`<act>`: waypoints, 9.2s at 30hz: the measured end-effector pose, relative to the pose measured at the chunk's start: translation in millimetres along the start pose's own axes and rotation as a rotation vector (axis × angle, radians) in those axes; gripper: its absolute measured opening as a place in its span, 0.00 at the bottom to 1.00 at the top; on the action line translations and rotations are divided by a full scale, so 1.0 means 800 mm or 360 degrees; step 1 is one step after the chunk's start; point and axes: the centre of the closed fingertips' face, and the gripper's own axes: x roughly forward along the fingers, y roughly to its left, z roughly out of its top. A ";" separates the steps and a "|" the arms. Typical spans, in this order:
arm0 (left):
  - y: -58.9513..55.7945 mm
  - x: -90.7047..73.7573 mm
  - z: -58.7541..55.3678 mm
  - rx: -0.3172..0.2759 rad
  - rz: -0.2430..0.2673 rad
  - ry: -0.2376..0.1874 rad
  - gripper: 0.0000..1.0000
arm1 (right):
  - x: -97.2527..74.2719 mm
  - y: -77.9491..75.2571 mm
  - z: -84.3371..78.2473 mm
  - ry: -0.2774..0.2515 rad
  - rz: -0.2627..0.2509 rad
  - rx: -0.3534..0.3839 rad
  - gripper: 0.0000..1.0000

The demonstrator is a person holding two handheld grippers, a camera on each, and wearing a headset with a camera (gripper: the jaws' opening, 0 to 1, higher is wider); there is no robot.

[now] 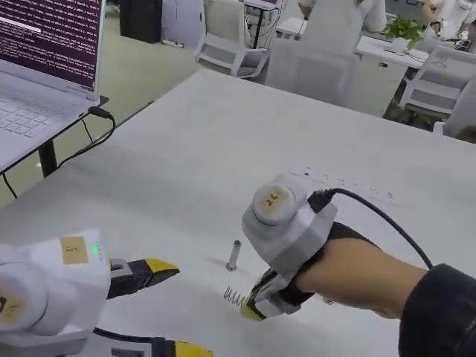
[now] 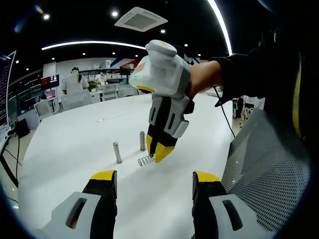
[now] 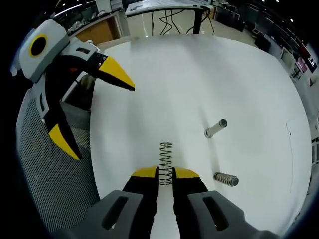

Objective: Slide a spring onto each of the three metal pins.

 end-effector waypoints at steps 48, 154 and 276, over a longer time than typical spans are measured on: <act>-0.053 0.012 -0.002 0.0281 -0.0306 0.0084 0.04 | -0.042 0.094 0.005 0.0077 0.0295 -0.0791 0.08; -0.015 0.011 0.006 -0.0088 -0.0075 -0.0059 0.73 | -0.085 0.042 0.032 -0.0101 0.0099 -0.0554 0.08; -0.004 0.011 0.000 -0.0083 0.0014 -0.0054 0.68 | 0.052 -0.067 0.041 0.0197 0.0109 -0.0442 0.11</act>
